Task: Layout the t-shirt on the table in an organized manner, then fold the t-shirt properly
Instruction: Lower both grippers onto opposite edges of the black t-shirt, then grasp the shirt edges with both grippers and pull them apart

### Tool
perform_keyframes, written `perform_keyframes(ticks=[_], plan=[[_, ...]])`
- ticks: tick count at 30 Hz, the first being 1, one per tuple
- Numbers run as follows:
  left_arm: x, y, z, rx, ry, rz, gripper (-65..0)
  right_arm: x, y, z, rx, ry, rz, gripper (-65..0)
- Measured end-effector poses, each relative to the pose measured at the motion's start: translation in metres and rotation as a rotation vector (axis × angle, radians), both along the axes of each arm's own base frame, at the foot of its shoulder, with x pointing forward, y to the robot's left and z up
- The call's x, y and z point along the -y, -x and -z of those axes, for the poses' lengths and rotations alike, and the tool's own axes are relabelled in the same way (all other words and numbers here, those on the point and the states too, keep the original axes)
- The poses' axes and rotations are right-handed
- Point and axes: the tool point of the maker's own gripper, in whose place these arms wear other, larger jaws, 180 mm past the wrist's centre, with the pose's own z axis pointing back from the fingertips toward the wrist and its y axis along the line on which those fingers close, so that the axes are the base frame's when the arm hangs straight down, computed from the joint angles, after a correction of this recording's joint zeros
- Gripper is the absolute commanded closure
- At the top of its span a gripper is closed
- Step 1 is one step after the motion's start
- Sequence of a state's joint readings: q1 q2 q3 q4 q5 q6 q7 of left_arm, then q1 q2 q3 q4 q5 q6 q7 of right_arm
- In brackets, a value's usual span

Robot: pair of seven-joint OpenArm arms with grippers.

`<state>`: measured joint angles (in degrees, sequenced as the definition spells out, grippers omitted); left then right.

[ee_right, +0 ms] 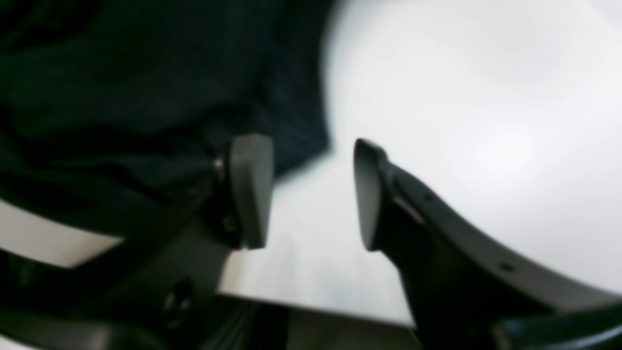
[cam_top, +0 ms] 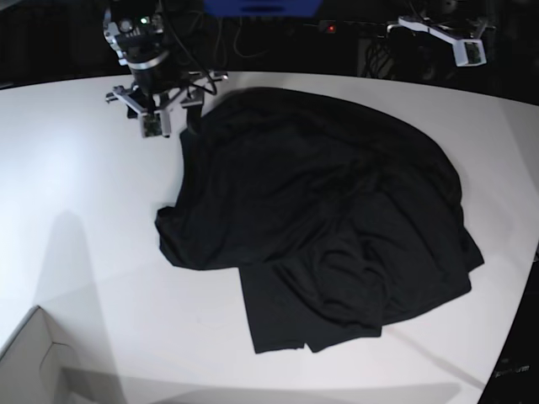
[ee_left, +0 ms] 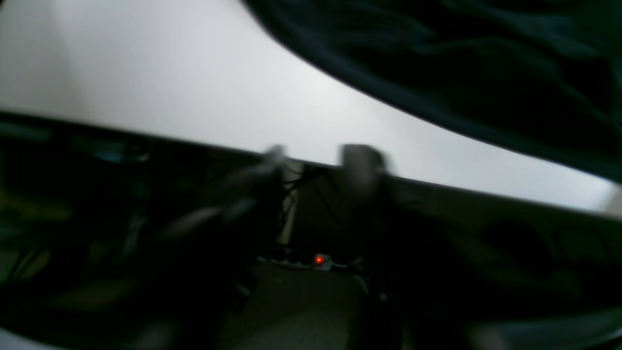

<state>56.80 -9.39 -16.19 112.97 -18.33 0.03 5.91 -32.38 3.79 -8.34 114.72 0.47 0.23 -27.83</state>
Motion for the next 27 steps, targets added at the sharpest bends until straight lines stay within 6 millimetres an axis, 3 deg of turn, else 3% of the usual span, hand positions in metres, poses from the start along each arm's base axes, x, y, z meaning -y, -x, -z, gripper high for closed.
perform_keyframes(ticks=[3,9,16,19,22,24,27], plan=[[-0.004,0.004,0.0,0.001,0.006,-0.054,-31.2,0.002,-0.015,-0.002,0.005,0.01,0.003,-32.1],[-0.028,-0.003,-0.017,0.056,-0.048,-0.12,-31.2,0.007,-0.031,0.026,-0.083,0.038,0.005,-32.2],[-0.076,-0.048,-0.056,0.23,-0.157,-0.191,-31.5,0.012,-0.041,0.06,-0.151,0.054,0.014,-31.5],[-0.097,-0.079,-0.082,0.311,-0.222,-0.176,-31.4,0.013,-0.048,0.066,-0.141,0.052,0.018,-22.7],[-0.104,-0.114,-0.086,0.27,-0.214,-0.146,-31.3,0.029,-0.055,0.068,-0.132,0.045,0.073,-2.4],[-0.109,-0.134,-0.093,0.267,-0.203,-0.149,-31.3,0.045,-0.054,0.069,-0.129,0.044,0.135,0.0],[-0.13,-0.147,-0.087,0.22,-0.167,-0.236,-31.5,0.082,-0.049,0.068,-0.131,0.036,0.265,0.0]])
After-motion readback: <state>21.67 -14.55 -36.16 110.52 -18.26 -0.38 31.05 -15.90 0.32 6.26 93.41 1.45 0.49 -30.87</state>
